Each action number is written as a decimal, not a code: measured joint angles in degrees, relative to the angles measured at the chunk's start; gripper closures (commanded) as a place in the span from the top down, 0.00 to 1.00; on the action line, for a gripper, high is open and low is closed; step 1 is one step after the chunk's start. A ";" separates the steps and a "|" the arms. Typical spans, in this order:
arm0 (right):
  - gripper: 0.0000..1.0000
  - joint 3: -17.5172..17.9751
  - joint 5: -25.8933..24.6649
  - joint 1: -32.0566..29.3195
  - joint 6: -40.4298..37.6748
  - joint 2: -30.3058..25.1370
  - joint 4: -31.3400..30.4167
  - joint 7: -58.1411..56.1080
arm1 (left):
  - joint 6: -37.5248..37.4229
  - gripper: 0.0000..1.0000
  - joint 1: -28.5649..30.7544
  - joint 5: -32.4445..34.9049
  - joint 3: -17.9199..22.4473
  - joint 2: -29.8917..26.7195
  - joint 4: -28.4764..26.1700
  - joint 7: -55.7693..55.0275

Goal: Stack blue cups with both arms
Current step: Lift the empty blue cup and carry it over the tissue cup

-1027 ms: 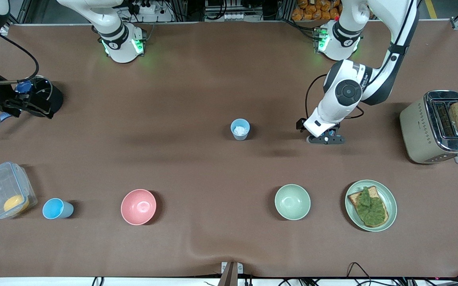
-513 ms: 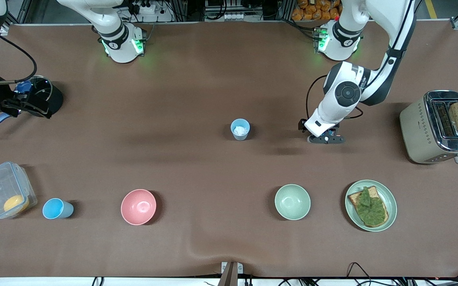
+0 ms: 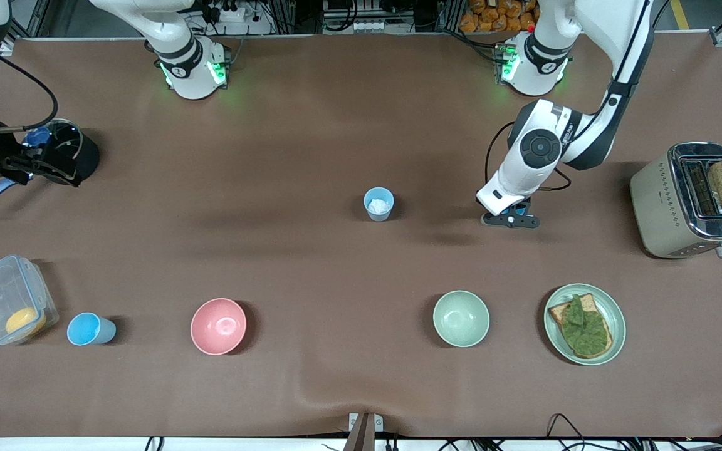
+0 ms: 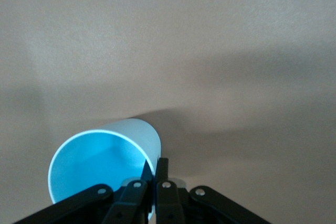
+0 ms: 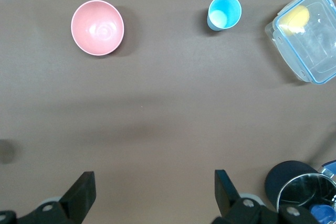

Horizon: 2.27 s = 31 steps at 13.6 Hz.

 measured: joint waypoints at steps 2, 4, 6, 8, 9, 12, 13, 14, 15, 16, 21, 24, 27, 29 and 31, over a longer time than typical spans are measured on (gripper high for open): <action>1.00 0.00 0.00 0.00 -0.14 0.00 0.00 -0.20 | 0.15 0.00 0.00 0.00 -0.01 -0.99 0.65 0.28; 1.00 0.00 0.00 0.00 -0.23 0.01 0.00 -0.67 | -0.37 0.00 0.00 0.00 -0.04 -2.79 1.99 0.41; 1.00 0.00 0.00 -0.01 -0.25 0.01 0.00 -0.93 | -3.74 0.00 -0.03 0.00 -0.54 -4.73 5.32 0.43; 1.00 0.01 0.00 -0.01 -0.42 0.02 0.00 -1.01 | -6.14 0.00 -0.13 0.00 -2.24 -5.73 9.22 0.44; 1.00 0.01 0.00 -0.02 -0.60 0.02 0.00 -1.04 | -6.69 0.00 -0.26 -0.15 -3.27 -5.85 10.42 0.44; 1.00 0.02 0.00 -0.03 -0.66 0.02 0.00 -1.07 | -6.95 0.00 -1.16 -1.02 -7.20 -5.53 13.24 -0.32; 1.00 0.02 0.00 -0.03 -0.71 0.02 0.01 -1.09 | -8.08 0.00 -1.94 -1.07 -7.98 -5.09 14.98 -1.68; 1.00 0.03 0.00 -0.03 -0.80 0.02 0.02 -1.10 | -9.64 0.00 -2.71 -1.07 -8.24 -4.37 17.06 -3.22; 1.00 0.03 0.00 -0.03 -0.85 0.02 0.02 -1.10 | -11.25 0.00 -3.46 -1.11 -8.32 -3.29 19.44 -4.46; 1.00 0.03 0.00 -0.03 -0.85 0.03 0.02 -1.10 | -12.82 0.00 -4.29 -1.17 -8.33 -2.01 21.75 -5.91; 1.00 0.32 0.03 -0.03 -0.78 0.03 0.09 -1.12 | -18.95 0.00 -11.22 -2.42 -8.34 5.12 32.04 -16.00; 1.00 0.28 0.03 -0.03 -0.75 0.03 0.11 -1.12 | -19.06 0.00 -13.85 -3.42 -7.49 7.36 34.60 -16.76; 1.00 0.43 0.03 -0.03 -0.62 0.03 0.27 -1.23 | -19.67 0.00 -18.63 -5.73 -4.26 9.01 36.80 -16.88; 1.00 0.50 0.03 -0.03 -0.62 0.03 0.43 -1.30 | -19.76 0.00 -21.36 -5.76 -3.43 10.41 37.04 -18.55; 1.00 0.52 0.03 -0.03 -0.62 0.05 0.53 -1.32 | -19.74 0.00 -22.53 -5.76 -3.20 11.61 37.15 -19.01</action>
